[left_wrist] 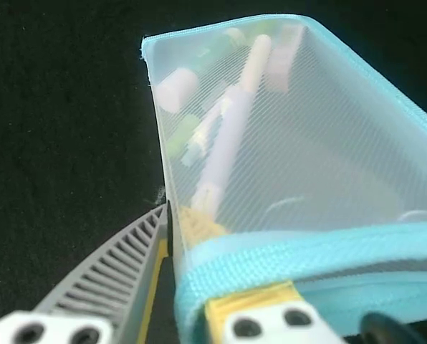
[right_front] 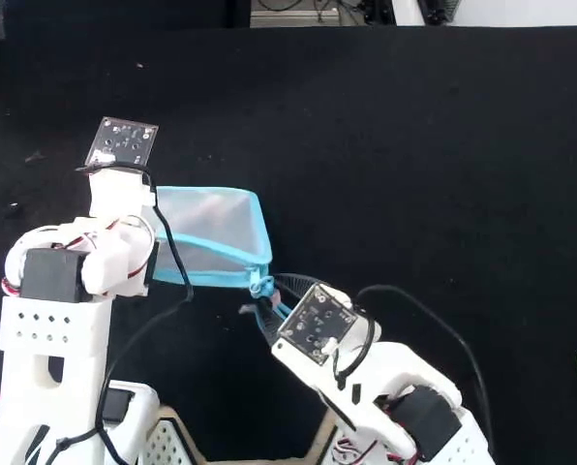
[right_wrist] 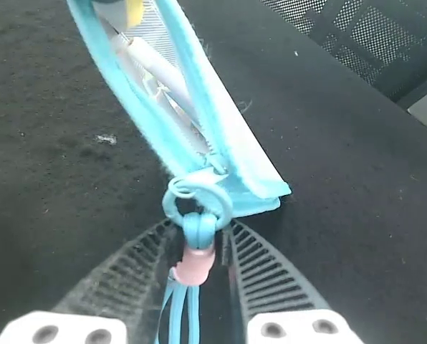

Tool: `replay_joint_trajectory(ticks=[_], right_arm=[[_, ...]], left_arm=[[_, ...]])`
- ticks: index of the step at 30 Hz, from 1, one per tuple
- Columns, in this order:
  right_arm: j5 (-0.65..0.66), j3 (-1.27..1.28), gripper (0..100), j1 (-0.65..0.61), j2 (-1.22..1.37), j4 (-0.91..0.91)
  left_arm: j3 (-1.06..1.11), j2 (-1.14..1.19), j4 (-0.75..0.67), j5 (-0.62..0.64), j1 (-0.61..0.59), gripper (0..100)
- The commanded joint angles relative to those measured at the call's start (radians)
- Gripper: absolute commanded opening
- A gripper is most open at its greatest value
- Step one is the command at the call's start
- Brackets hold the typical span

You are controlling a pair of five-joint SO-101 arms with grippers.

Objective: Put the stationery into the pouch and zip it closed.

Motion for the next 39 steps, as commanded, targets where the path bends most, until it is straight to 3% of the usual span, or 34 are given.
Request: replay_joint_trajectory(ticks=[1, 8, 30, 39], right_arm=[[0.003, -0.018, 7.9, -0.021, -0.143, -0.012], [0.003, -0.067, 18.2, -0.021, -0.143, 0.040], [0.003, -0.091, 15.5, -0.014, -0.166, -0.034], [0.078, -0.160, 15.2, -0.014, -0.163, -0.037]], left_arm=[[-0.018, 0.005, 0.005, 0.006, 0.016, 3], [-0.018, 0.005, 0.003, 0.006, 0.016, 3], [-0.018, 0.005, 0.003, 0.006, 0.016, 3], [-0.018, 0.005, 0.003, 0.006, 0.016, 3]])
